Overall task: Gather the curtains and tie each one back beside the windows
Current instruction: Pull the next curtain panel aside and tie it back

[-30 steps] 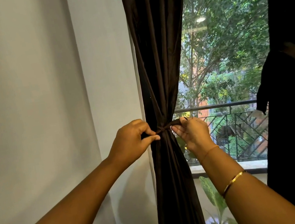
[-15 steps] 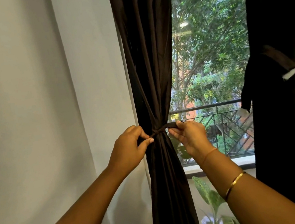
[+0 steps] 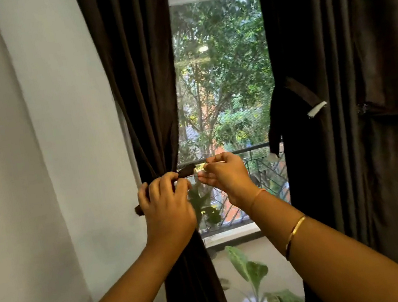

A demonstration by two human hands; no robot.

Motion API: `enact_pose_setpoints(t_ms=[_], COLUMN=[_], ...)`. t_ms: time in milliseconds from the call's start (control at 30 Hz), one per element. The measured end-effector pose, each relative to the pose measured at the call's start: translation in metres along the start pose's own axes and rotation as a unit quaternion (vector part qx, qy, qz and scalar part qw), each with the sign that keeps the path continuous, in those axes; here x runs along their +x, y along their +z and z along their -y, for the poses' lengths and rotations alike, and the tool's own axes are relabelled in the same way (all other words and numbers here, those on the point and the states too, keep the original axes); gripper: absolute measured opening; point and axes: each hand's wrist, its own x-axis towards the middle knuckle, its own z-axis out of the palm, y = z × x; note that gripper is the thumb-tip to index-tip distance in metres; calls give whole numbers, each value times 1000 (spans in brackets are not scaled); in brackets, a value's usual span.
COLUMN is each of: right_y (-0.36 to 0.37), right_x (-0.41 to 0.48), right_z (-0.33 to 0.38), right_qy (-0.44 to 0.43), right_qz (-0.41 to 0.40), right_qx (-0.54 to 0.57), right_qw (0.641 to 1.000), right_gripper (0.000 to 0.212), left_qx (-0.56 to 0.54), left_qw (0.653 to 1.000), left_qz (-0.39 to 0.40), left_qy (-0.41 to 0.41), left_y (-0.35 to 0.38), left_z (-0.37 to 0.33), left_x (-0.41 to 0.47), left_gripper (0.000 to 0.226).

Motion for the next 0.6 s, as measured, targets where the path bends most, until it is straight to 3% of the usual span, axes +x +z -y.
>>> enact_pose_setpoints(t_ms=[200,333,433,600], right_y=[-60,-110,-155,-206], right_x=[23,30,38,52], right_z=[26,50,73,109], right_qy=[-138,-252,-342,-428], right_qz=[-75,-117,-139,-156], right_qx=[-147,-277,-344,-374], right_qw=[977,920,863,808], right_gripper=[24,8,5,9], left_qx=[-49,-140,-275,-382], left_qw=[997,990,961,918], left_qz=[-10,-11,-7,-21], left_qy=[57,26,-28,-101], left_y=[18,32,39,41], left_z=[-58,-115,-165,-228], left_x=[37,70,102,154], left_gripper=[17,13,12,8])
